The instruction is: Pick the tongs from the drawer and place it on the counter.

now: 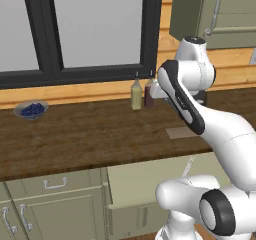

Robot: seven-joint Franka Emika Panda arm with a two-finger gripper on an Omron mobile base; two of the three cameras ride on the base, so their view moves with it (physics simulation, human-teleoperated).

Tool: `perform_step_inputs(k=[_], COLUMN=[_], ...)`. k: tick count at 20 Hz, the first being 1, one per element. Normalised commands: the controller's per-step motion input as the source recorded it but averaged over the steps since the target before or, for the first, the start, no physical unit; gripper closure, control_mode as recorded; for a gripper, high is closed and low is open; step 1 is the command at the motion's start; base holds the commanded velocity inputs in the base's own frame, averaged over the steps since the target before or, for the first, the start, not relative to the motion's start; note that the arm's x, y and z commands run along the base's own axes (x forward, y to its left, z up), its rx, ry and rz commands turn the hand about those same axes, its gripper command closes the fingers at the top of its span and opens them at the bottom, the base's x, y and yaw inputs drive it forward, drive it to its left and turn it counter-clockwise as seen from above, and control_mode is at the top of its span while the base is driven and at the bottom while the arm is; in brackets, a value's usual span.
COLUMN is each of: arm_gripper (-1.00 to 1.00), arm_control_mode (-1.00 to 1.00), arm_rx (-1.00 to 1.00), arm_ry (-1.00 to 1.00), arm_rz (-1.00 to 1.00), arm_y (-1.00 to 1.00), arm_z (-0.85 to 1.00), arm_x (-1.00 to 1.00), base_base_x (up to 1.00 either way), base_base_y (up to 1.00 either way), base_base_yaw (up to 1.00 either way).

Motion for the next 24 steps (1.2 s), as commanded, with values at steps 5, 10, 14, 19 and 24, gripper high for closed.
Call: perform_step_inputs(k=[5,10,14,19,24], arm_gripper=[-1.00,-1.00,-1.00,-1.00,-1.00], arm_control_mode=[-1.00,-1.00,-1.00,-1.00,-1.00], arm_rx=[0.00,0.00,0.00,0.00,0.00], arm_ry=[-0.08,-0.08,0.02,-0.03,0.00], arm_rz=[0.00,0.00,0.01,0.02,0.00], arm_y=[0.00,0.00,0.02,0.04,0.00], arm_z=[0.00,0.00,0.00,0.00,0.00], arm_x=[-0.44,-0.36,-0.11,-0.69,-0.04], base_base_x=[0.00,0.00,0.00,0.00,0.00], base_base_y=[0.00,0.00,0.00,0.00,0.00], base_base_yaw=[0.00,0.00,0.00,0.00,0.00])
